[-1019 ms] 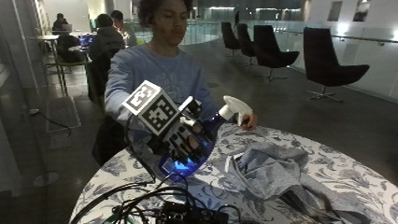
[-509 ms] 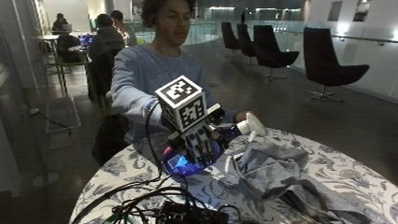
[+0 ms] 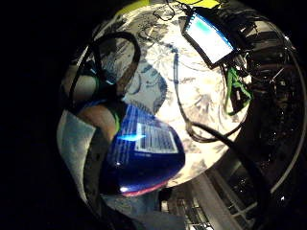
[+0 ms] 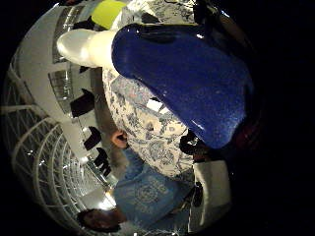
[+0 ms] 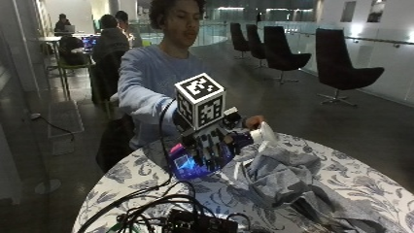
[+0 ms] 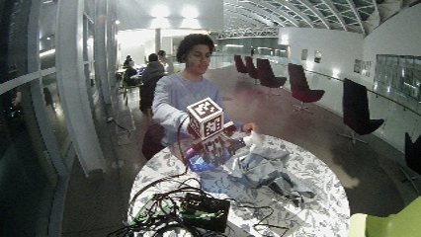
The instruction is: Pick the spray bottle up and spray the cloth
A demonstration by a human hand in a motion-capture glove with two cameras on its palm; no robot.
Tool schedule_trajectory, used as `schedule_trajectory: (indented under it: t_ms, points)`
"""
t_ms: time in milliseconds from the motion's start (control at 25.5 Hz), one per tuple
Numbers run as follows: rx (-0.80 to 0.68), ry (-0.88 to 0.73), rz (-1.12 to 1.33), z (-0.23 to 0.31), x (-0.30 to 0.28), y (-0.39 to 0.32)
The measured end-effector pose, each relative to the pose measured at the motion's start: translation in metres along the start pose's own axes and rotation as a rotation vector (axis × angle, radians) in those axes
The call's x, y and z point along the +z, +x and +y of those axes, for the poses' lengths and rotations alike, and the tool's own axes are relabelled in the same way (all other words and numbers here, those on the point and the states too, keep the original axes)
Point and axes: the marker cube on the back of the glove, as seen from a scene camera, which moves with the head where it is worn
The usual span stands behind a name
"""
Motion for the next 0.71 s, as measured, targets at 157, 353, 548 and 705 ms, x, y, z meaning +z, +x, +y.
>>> schedule_trajectory:
  t_ms: [157, 353, 548, 705]
  points:
    - [0.014, -0.012, 0.013, -0.001, -0.0004, 0.0009]
    - [0.023, -0.013, 0.033, -0.0005, 0.0002, -0.0002]
    - [0.019, 0.008, 0.043, 0.0003, -0.0002, -0.0031]
    - [-0.002, 0.05, -0.01, 0.0013, 0.0004, -0.0057]
